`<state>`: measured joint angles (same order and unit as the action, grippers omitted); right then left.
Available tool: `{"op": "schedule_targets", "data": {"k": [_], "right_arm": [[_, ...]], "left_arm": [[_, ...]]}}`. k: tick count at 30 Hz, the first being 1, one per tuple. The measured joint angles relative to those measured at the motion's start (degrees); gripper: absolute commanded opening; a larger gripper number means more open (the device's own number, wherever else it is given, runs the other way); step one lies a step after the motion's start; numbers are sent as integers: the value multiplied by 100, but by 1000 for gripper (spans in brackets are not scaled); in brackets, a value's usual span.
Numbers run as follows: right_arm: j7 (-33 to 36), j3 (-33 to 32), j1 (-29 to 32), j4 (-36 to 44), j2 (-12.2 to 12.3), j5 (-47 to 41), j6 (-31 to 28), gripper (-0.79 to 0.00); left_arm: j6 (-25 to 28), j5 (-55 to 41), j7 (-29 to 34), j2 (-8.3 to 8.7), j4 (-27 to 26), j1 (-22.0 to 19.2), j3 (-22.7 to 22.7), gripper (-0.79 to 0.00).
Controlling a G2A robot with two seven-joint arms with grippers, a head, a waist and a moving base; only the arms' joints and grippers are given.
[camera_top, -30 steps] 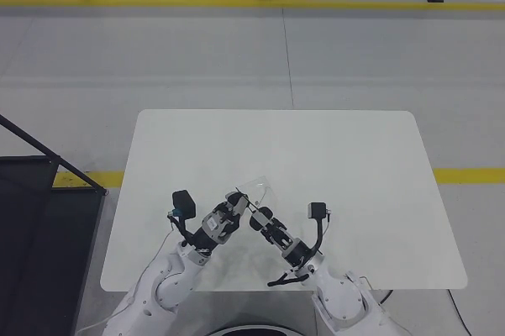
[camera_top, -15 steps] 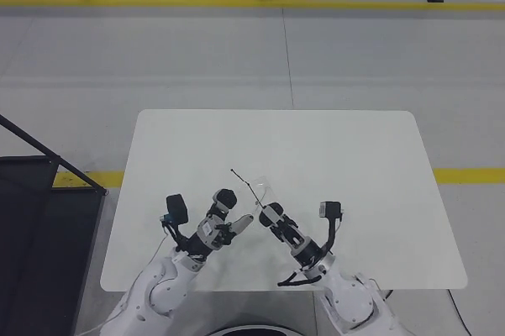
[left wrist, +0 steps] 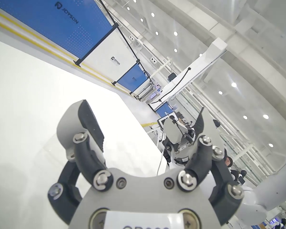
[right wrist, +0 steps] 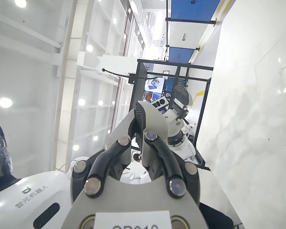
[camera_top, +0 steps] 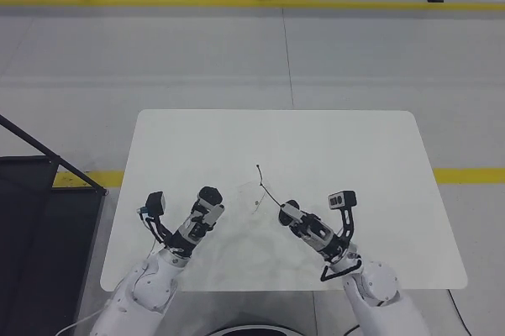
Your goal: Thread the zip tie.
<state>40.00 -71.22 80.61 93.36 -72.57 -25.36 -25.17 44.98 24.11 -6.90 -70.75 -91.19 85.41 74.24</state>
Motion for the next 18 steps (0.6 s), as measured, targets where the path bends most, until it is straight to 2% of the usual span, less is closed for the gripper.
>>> {"op": "schedule_targets", "data": {"k": [6, 10, 14, 18], "right_arm": [[-26, 5, 4, 9, -1, 20, -7, -785], [27, 72, 32, 83, -3, 72, -58, -785], [347, 187, 43, -10, -10, -218, -337, -785], [925, 284, -12, -289, -16, -816, -700, -785]], "left_arm": [[-6, -40, 32, -2, -21, 8, -24, 0], [-88, -816, 404, 0, -143, 47, -118, 0], [-214, -1949, 1132, 39, -163, 36, -153, 0], [-499, -3465, 2300, 100, -46, -80, -210, 0]]}}
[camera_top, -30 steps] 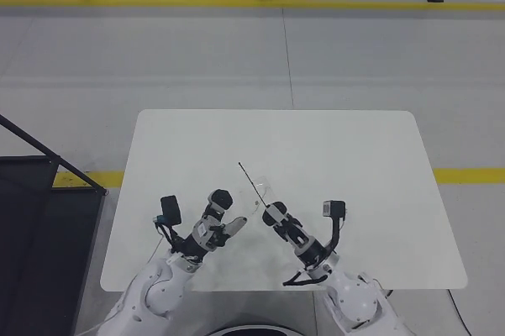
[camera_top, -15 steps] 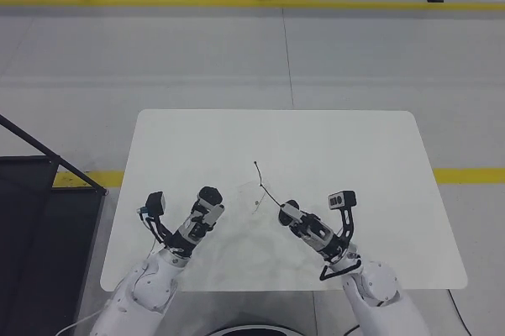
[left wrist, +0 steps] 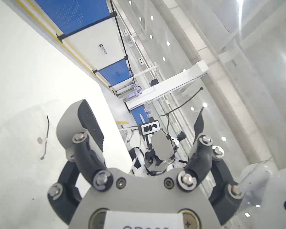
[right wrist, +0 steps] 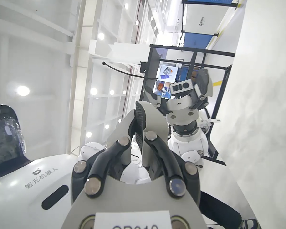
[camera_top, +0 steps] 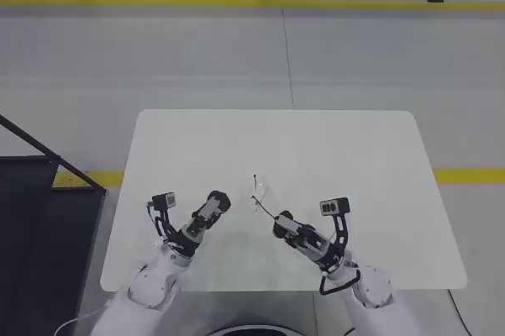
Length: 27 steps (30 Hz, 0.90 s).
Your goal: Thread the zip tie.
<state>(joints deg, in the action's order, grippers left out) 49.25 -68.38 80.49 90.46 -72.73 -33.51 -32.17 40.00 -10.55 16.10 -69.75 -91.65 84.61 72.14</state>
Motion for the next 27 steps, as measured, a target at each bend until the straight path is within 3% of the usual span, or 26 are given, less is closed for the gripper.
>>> {"op": "schedule_targets", "data": {"k": [9, 15, 19, 20, 21, 23, 24, 27], "right_arm": [[1375, 236, -349, -806, -36, -1277, -204, -785], [1761, 392, -590, -1147, -78, -1543, -181, -785], [2013, 470, -716, -1306, -101, -1750, -82, -785], [2075, 479, -742, -1352, -105, -1797, -70, -785], [2133, 488, -776, -1419, -111, -1826, -68, -785], [2159, 514, -831, -1516, -123, -1825, -83, -785], [2160, 526, -850, -1545, -129, -1823, -93, -785], [2173, 553, -899, -1616, -144, -1836, -100, -785]], "left_arm": [[-1052, -3228, 2906, 77, 481, -416, -93, 0], [-1583, -4093, 4152, 67, 856, -691, -197, -49], [-1647, -4260, 4509, 45, 1024, -806, -265, -71], [-1653, -4296, 4566, 40, 1053, -823, -276, -99], [-1651, -4322, 4626, 34, 1087, -842, -285, -203], [-1654, -4349, 4724, 26, 1125, -865, -305, -274], [-1653, -4355, 4763, 23, 1137, -874, -310, -351], [-1621, -4360, 4855, 13, 1165, -892, -322, -397]]}}
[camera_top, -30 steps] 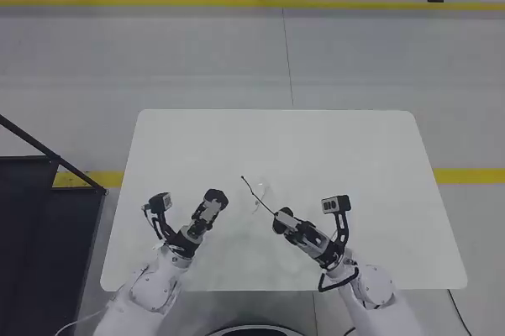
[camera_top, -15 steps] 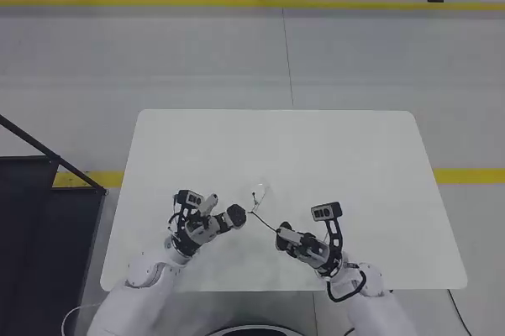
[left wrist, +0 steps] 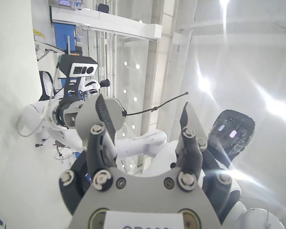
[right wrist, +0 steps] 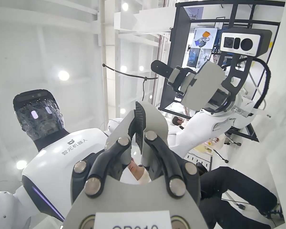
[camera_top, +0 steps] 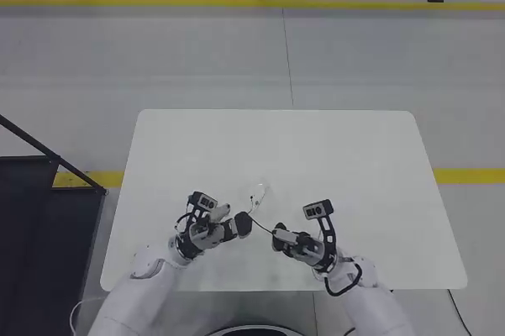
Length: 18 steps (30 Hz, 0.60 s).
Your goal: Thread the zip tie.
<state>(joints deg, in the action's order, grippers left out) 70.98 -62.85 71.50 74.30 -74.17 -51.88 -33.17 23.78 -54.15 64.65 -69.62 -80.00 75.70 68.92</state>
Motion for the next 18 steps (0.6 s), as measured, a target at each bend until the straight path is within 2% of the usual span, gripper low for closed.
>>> {"op": "schedule_targets", "data": {"k": [13, 18], "right_arm": [[-264, 49, -57, -46, -34, 236, 7, -785], [-324, 44, -43, -43, -42, 255, -14, -785]], "left_arm": [[-65, -143, 150, -35, 12, -24, 4, -394], [-105, -245, 211, -46, 45, -24, 40, -428]]}}
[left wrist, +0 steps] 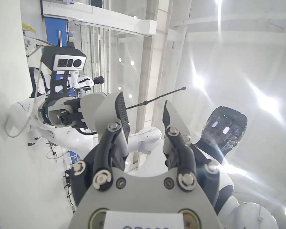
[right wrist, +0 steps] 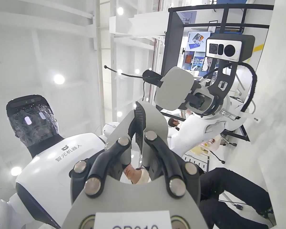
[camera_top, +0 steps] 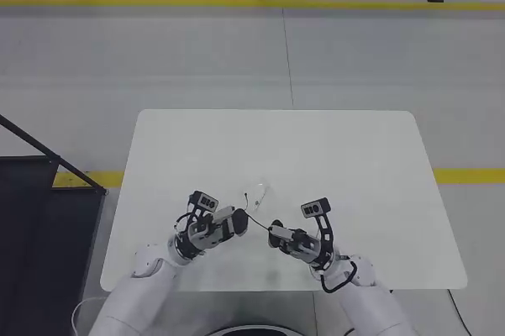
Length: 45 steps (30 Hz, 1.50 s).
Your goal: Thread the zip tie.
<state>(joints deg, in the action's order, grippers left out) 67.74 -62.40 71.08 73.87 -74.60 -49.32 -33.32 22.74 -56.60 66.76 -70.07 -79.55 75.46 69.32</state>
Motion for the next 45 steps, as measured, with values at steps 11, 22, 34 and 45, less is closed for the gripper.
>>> {"op": "schedule_targets", "data": {"k": [11, 22, 34, 45], "right_arm": [[-59, -2, 25, 13, -17, 18, -30, -785], [-64, 12, 35, 16, -31, 77, -57, -785], [-111, 0, 67, 83, -39, 109, -47, -785], [-328, -257, 127, 678, 0, 117, 61, -785]], "left_arm": [[32, 1, 17, -27, 28, -2, 22, -548], [29, 8, 43, -54, 47, -10, 30, -600], [57, 3, 95, -76, 40, 4, 71, -785], [184, 128, 165, -84, 31, 68, 121, -785]]}}
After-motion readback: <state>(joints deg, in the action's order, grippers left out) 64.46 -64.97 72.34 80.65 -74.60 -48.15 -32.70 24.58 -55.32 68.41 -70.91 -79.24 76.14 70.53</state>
